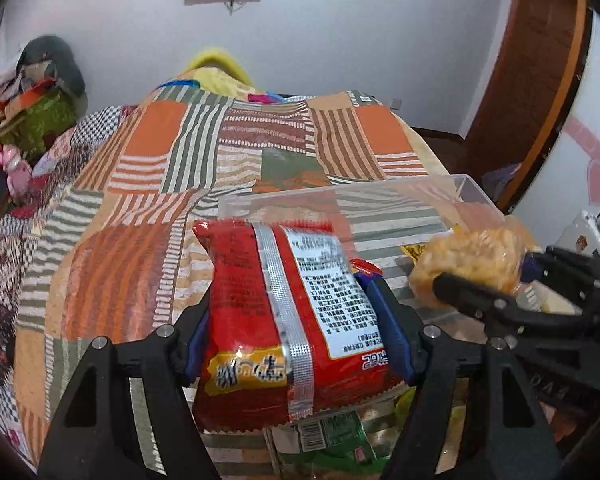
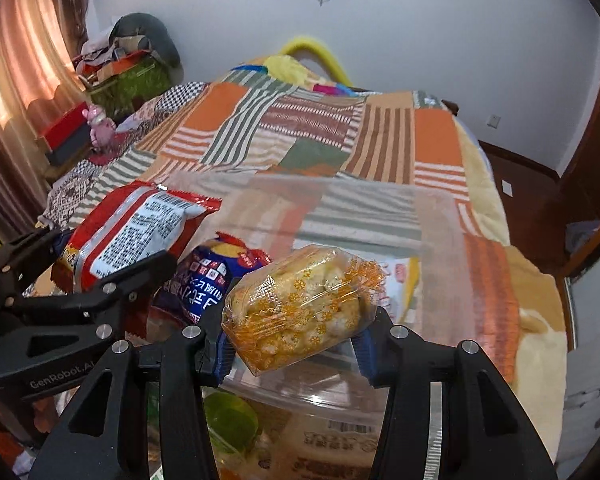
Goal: Organize snacks
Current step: 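Lift the red bag into the box while right tool drops puff tub in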
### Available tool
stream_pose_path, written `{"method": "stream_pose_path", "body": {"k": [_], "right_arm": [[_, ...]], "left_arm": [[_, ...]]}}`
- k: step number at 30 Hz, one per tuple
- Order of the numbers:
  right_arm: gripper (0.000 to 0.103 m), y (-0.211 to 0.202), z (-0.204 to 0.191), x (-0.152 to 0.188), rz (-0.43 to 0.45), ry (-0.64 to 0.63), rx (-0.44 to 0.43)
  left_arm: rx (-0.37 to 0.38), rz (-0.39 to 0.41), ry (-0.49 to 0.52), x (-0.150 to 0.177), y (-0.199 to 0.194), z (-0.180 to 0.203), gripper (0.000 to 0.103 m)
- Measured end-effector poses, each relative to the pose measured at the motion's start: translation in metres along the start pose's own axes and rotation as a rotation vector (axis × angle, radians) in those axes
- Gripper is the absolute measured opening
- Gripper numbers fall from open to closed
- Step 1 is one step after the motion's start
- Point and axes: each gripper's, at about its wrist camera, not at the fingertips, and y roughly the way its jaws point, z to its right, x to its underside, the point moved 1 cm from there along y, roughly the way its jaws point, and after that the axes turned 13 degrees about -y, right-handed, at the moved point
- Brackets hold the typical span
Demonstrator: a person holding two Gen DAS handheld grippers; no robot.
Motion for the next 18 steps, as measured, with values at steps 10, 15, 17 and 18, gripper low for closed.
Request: {"method": "stream_pose_path", "body": {"k": [10,15,17,18], "right_arm": [[0.061,-0.032,0.003,0.002,0.081,-0.002,0.047],[0.065,-0.064,0.008,0.011,0.143,0.011,0.05],[0.066,-0.078,0.01,0.018,0.166,0.019,0.054],[0.067,-0.085,0.011,0.023,0.175,0.021,0.058]], "left_arm": [[0.026,0.05,0.056,0.008,-0.041,0.004,0.072],[0.048,0.053,0.094,0.022,-0.069,0.004,0.077],[0.053,0.049,0.117,0.031,-0.079,0.004,0.078],[0.053,0.048,0.129,0.037,-0.084,0.004,0.078]]}}
